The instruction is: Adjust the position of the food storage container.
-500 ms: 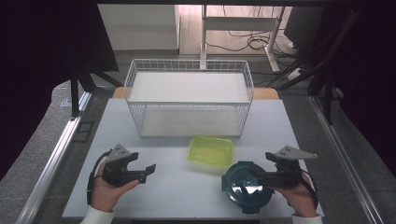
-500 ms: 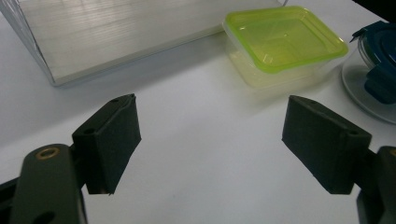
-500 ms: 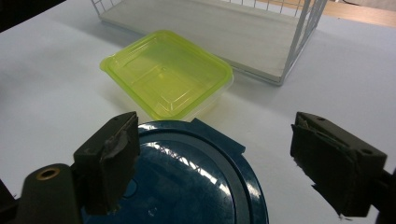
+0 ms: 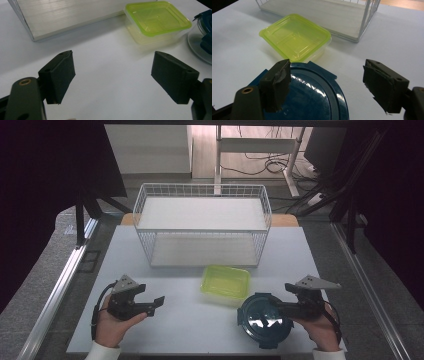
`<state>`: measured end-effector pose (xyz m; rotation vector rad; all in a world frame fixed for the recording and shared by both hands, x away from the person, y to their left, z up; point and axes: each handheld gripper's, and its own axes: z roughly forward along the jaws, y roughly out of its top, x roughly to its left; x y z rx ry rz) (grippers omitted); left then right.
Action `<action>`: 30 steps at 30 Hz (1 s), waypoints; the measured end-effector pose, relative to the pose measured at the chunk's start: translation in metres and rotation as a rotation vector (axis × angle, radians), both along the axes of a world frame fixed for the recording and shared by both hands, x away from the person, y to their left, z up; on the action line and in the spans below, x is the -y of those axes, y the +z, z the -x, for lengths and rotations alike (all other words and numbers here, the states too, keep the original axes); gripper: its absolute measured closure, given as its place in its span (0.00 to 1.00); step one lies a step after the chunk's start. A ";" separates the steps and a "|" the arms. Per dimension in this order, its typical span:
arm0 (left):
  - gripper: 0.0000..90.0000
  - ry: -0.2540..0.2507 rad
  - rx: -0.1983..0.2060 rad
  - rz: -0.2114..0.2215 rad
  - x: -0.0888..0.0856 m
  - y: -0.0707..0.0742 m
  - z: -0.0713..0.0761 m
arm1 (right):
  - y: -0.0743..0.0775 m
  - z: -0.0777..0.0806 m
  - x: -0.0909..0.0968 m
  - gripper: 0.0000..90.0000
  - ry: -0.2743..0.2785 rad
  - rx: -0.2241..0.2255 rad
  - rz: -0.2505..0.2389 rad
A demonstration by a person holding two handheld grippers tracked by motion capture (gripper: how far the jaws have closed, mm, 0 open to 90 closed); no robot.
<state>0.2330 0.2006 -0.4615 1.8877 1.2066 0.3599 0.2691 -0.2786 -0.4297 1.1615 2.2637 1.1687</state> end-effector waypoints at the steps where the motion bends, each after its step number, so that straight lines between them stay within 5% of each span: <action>1: 0.20 0.001 -0.001 0.001 0.000 0.000 0.000 | 0.000 0.000 0.000 0.25 -0.002 -0.002 -0.001; 14: 0.20 -0.016 -0.028 -0.015 0.004 -0.008 -0.001 | 0.008 -0.013 0.008 0.44 -0.036 -0.045 0.041; 22: 0.21 -0.013 -0.032 -0.013 0.003 -0.008 0.001 | 0.001 -0.031 0.009 0.69 -0.046 -0.151 0.189; 26: 0.21 -0.018 -0.037 -0.022 0.005 -0.011 0.001 | -0.008 -0.040 0.007 0.91 -0.009 -0.212 0.269; 30: 0.21 -0.017 -0.050 -0.027 0.006 -0.015 0.000 | -0.015 -0.046 0.001 0.98 0.031 -0.244 0.343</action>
